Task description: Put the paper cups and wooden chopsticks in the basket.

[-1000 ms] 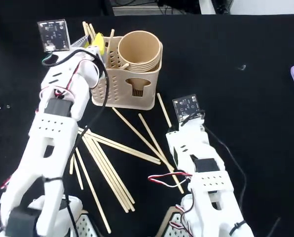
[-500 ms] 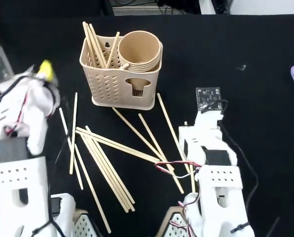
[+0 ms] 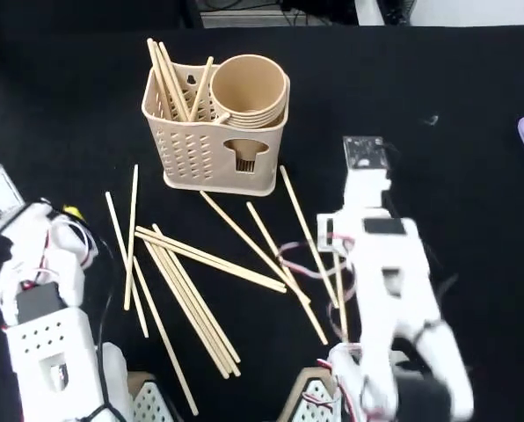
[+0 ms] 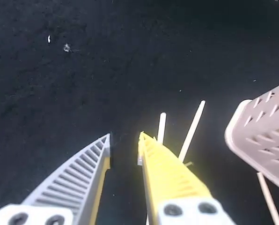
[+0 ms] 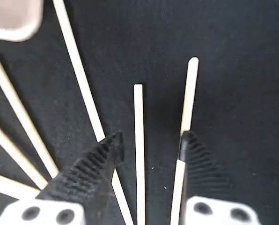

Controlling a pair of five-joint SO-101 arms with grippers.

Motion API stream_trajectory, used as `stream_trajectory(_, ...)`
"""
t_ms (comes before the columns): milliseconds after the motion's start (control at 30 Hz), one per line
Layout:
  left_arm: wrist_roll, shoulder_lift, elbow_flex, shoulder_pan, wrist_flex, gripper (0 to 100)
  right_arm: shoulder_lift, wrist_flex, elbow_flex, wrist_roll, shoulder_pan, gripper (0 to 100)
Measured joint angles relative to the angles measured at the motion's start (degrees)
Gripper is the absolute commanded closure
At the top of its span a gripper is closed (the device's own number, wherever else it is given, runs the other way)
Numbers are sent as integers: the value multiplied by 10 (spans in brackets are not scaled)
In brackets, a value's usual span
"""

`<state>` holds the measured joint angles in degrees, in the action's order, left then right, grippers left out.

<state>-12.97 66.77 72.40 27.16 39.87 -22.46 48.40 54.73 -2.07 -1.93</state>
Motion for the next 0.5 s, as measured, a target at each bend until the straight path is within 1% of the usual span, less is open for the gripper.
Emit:
stream_trajectory(100, 0, 18, 47, 0, -26, 891, 92, 3, -49, -2, -1, 776)
stream_trajectory(200, 1, 36, 90, 0, -50, 891, 149, 4, -78, -4, -1, 776)
stream_trajectory(300, 1, 62, 105, 0, -55, 892, 181, 5, -104, -4, -4, 776)
stream_trajectory(400, 1, 91, 117, 0, -55, 892, 200, 5, -119, 1, -24, 775)
stream_trajectory(500, 1, 120, 134, 0, -55, 892, 203, 5, -119, 3, -29, 775)
